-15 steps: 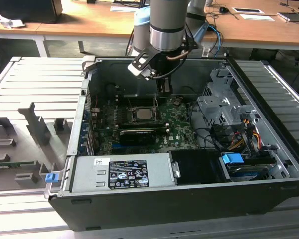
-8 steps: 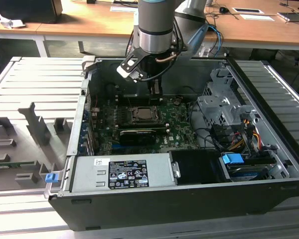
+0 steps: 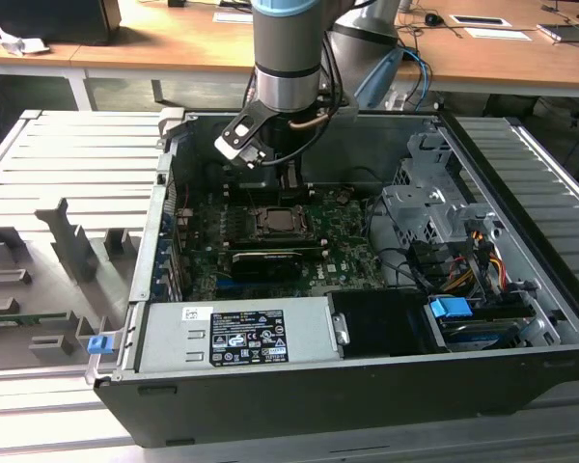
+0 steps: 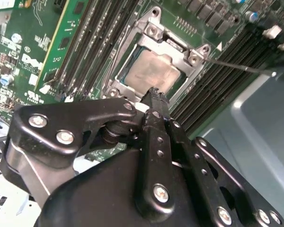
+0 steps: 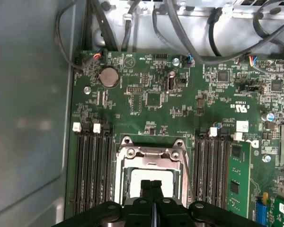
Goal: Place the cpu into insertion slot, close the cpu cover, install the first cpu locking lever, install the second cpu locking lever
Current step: 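Close the cpu cover, then install the first cpu locking lever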
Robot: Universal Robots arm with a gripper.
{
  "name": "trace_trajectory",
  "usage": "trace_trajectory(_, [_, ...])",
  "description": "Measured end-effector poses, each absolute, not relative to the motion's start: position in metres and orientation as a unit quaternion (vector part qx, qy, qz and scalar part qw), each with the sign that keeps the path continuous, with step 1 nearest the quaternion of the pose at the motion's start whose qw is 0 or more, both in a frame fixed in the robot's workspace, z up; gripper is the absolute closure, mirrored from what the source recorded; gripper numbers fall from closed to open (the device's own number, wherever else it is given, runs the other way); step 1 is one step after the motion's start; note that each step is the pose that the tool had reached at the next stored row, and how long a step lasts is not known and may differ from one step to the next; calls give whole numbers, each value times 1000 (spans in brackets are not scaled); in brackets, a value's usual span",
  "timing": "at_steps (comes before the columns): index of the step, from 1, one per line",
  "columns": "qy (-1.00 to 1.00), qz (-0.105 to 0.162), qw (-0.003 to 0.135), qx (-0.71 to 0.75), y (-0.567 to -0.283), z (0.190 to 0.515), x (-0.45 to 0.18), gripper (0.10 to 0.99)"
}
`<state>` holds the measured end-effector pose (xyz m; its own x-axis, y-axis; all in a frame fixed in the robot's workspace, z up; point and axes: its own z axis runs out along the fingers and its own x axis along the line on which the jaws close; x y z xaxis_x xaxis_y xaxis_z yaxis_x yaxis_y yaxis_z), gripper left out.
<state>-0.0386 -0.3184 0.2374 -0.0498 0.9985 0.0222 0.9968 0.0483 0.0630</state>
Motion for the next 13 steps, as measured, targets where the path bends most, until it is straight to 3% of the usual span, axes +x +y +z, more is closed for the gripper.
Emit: trace_trajectory(13, [725,31,13,688,-318,239,-43,980])
